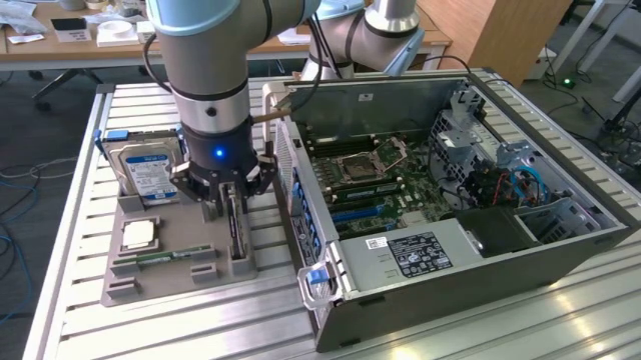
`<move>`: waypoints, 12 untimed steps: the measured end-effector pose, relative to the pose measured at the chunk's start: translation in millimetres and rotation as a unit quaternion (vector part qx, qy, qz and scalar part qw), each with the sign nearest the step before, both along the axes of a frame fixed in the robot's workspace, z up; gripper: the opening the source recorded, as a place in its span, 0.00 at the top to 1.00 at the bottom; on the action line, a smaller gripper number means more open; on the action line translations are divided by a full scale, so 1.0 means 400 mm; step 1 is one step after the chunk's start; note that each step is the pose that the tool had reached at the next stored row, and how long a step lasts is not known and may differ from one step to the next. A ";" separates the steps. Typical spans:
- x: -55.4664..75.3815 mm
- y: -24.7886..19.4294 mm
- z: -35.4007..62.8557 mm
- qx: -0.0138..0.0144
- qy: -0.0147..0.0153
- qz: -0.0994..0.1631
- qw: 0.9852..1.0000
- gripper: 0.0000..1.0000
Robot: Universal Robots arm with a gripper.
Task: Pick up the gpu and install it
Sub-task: 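Pick up the gpu and move the gpu toward the slot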
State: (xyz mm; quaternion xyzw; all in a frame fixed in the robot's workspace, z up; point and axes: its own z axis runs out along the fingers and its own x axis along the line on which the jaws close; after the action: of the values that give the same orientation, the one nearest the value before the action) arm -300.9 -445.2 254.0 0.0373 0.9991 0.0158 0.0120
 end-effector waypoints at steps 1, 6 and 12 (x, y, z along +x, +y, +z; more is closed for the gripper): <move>0.000 0.000 -0.001 0.000 0.000 0.000 1.000 0.58; 0.000 0.000 -0.008 0.000 0.000 0.000 1.000 0.58; 0.000 0.000 -0.024 0.000 0.000 0.000 1.000 0.58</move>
State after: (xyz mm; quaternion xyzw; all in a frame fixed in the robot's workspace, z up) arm -300.9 -445.2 244.4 0.0373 0.9991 0.0158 0.0120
